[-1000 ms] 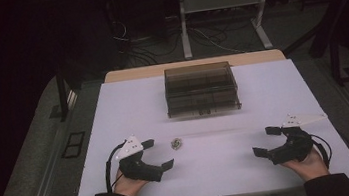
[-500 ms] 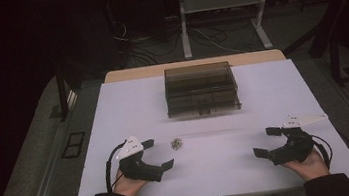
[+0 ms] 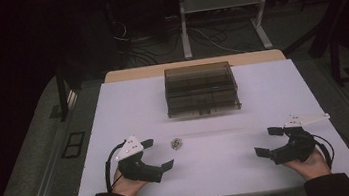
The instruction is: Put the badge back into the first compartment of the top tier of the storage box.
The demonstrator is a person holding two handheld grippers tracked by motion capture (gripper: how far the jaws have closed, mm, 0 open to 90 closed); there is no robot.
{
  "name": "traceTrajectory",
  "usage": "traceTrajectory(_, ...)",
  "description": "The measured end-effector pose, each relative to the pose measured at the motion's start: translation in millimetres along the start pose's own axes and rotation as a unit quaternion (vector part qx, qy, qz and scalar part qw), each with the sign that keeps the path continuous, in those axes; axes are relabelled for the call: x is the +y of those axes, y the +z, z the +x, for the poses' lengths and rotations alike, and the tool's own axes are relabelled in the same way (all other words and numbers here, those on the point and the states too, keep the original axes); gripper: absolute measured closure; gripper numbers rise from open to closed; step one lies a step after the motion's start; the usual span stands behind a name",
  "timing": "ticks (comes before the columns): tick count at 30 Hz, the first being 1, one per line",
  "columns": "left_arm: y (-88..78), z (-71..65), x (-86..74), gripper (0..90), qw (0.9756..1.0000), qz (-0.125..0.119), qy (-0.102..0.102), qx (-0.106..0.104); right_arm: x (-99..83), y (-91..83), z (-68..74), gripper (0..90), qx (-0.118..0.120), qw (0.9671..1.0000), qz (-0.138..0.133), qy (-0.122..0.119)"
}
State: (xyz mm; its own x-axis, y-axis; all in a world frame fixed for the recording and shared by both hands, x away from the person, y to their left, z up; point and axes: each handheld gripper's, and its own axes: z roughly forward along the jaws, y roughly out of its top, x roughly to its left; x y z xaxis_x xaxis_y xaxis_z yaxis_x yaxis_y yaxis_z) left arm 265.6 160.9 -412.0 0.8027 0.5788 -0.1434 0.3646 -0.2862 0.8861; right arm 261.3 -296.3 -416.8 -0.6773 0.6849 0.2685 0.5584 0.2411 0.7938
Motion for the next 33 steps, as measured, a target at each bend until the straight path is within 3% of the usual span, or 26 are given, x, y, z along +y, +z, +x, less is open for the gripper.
traceTrajectory(11, 0.0, 0.2, 12.7, 0.0, 0.9996, 0.023, 0.015, 0.000, -1.3, 0.1, 3.2, 0.4, 0.000, 1.0000, 0.005, -0.001)
traceTrajectory(18, 2.6, 5.3, 21.4, 0.0, 0.9995, 0.030, 0.001, -0.009, -1.9, 0.5, 3.1, 0.5, 0.001, 1.0000, 0.010, 0.001)
traceTrajectory(33, 11.0, 10.0, 40.8, 0.0, 0.9983, 0.053, 0.004, -0.021, -2.3, 1.7, 4.3, 0.5, 0.002, 0.9999, 0.014, -0.001)
